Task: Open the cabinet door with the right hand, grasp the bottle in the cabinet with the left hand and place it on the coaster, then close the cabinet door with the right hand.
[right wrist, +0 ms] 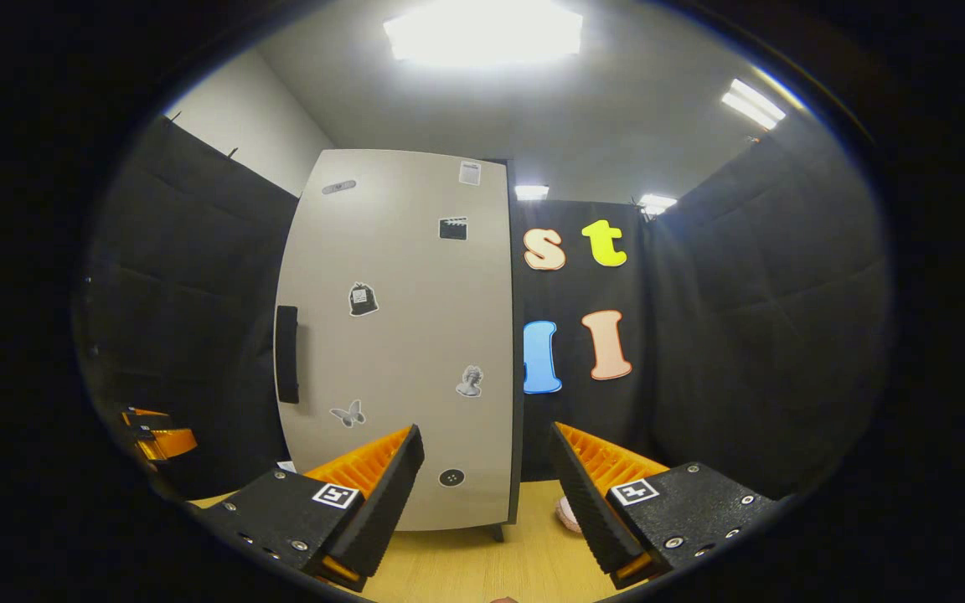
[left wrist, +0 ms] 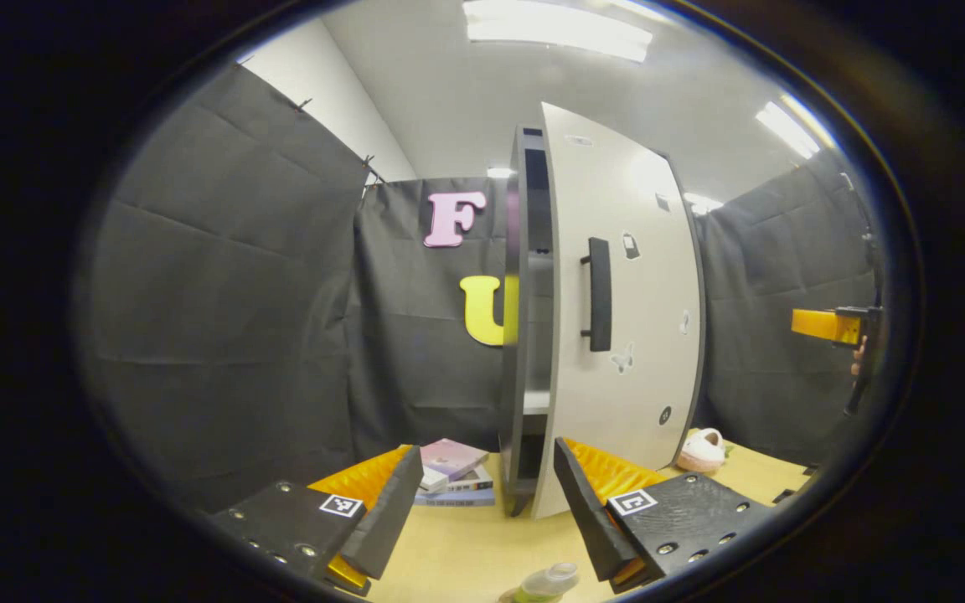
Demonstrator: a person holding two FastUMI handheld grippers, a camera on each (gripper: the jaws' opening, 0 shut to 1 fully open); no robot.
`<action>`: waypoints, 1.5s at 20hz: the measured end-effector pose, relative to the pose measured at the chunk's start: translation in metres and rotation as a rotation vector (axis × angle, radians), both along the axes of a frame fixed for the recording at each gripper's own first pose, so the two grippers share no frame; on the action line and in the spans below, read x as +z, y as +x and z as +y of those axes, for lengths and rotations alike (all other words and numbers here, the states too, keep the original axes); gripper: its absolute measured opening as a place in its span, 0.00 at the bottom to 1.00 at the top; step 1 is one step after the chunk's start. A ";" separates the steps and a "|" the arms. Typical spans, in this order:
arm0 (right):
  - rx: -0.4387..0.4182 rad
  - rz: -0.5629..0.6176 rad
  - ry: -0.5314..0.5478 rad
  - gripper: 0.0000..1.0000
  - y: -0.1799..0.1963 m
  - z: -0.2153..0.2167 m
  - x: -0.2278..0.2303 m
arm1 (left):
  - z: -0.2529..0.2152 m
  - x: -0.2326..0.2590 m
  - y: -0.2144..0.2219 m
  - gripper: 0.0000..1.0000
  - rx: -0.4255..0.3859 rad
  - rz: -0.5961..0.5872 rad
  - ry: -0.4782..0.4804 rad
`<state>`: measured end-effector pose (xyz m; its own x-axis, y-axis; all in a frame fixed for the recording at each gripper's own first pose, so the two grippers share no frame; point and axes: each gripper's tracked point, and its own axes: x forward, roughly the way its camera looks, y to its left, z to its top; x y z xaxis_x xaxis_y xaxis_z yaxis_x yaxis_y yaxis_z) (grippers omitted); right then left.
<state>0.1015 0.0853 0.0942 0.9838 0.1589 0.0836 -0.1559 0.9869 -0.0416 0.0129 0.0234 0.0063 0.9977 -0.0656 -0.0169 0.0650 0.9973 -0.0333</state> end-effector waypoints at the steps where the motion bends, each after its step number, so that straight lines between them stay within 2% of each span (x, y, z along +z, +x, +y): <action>1: 0.003 0.000 -0.001 0.93 0.000 -0.005 -0.002 | -0.005 0.001 0.000 0.90 0.003 -0.002 0.005; 5: 0.022 0.004 0.007 0.93 0.000 -0.019 -0.011 | -0.019 0.010 0.000 0.93 0.024 -0.011 0.025; 6: 0.021 0.003 0.003 0.93 -0.002 -0.020 -0.014 | -0.024 0.011 -0.001 0.87 0.027 -0.011 0.026; 7: 0.020 0.000 0.001 0.93 -0.004 -0.022 -0.016 | -0.026 0.011 -0.001 0.93 0.030 -0.012 0.027; 13: 0.024 -0.003 0.003 0.93 -0.008 -0.024 -0.021 | -0.033 0.018 -0.002 0.93 0.036 -0.024 0.032; 18: 0.023 -0.010 0.015 0.93 -0.018 -0.023 -0.018 | -0.031 0.017 -0.004 0.90 0.039 -0.020 0.025; 20: 0.019 -0.006 0.017 0.93 -0.019 -0.022 -0.020 | -0.027 0.017 -0.004 0.93 0.042 -0.019 0.029; 24: 0.019 0.000 0.023 0.93 -0.022 -0.019 -0.022 | -0.022 0.022 -0.007 0.93 0.049 -0.024 0.035; 27: 0.019 -0.002 0.022 0.93 -0.026 -0.018 -0.021 | -0.019 0.024 -0.011 0.87 0.050 -0.031 0.041; 29: 0.024 -0.004 0.027 0.93 -0.028 -0.016 -0.021 | -0.018 0.023 -0.012 0.93 0.051 -0.029 0.042; 30: 0.023 -0.006 0.030 0.93 -0.028 -0.016 -0.020 | -0.019 0.022 -0.013 0.90 0.050 -0.027 0.039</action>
